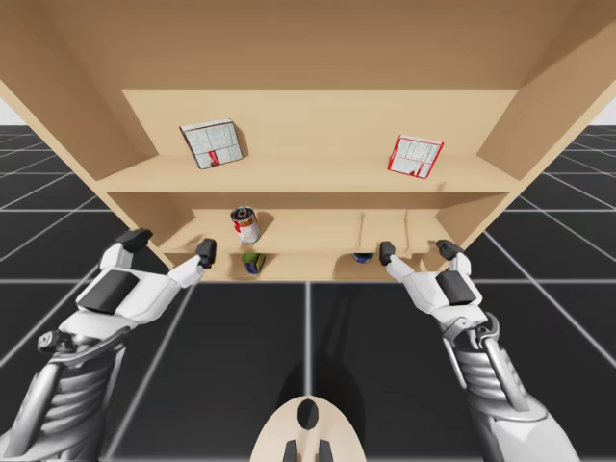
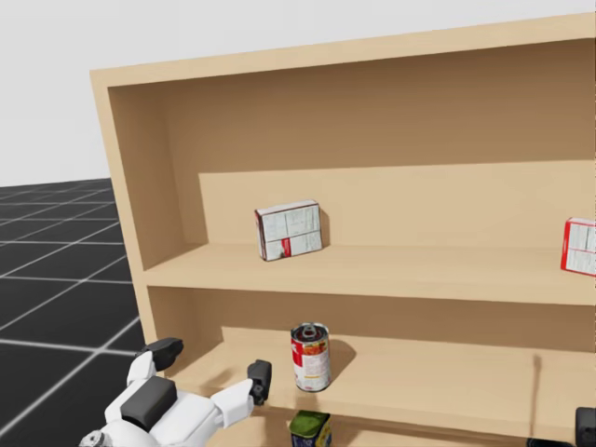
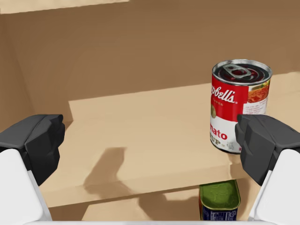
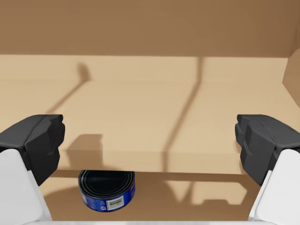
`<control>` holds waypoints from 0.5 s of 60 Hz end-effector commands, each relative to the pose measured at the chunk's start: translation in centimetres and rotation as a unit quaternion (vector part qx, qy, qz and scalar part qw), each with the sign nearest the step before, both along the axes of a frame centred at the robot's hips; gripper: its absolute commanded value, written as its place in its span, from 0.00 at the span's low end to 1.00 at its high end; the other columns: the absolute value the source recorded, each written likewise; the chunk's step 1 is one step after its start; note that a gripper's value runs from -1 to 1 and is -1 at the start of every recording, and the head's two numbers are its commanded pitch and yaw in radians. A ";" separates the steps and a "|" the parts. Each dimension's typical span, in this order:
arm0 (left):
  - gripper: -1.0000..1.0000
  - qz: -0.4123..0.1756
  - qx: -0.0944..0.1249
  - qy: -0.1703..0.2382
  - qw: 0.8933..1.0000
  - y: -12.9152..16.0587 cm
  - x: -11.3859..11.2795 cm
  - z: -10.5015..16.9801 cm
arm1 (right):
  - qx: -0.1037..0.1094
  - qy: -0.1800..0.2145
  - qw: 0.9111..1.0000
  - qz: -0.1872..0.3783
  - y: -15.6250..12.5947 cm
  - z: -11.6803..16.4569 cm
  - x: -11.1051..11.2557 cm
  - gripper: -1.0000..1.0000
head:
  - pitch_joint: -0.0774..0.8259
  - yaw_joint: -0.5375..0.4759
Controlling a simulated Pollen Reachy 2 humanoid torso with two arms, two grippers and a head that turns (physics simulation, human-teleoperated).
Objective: Retrieve the pudding box from the shelves.
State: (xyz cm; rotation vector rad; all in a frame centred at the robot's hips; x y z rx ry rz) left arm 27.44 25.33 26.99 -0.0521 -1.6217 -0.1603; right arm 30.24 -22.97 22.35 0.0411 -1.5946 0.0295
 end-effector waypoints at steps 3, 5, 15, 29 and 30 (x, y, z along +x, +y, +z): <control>0.00 -0.053 -0.008 0.000 0.999 -0.9 -2.0 5.9 | -0.002 0.002 1.000 -0.002 0.1 -0.1 -0.1 0.00 | 0.23 0.80; 0.00 -0.058 -0.008 0.002 0.998 -0.9 -2.0 6.5 | -0.003 0.002 1.000 -0.002 0.1 -0.1 -0.1 0.00 | 0.23 0.80; 0.00 -0.067 0.000 0.001 0.998 -0.9 -1.2 9.4 | -0.005 0.003 1.000 -0.004 0.1 -0.2 -0.1 0.00 | 0.23 0.80; 0.00 -0.109 -0.010 0.027 0.994 -0.8 2.2 11.8 | -0.007 0.002 1.000 -0.006 0.1 -0.2 0.0 0.00 | 0.23 0.81; 0.00 -0.111 -0.008 0.033 0.993 -0.9 2.6 12.0 | -0.007 0.002 1.000 -0.007 0.1 -0.2 0.0 0.00 | 0.23 0.81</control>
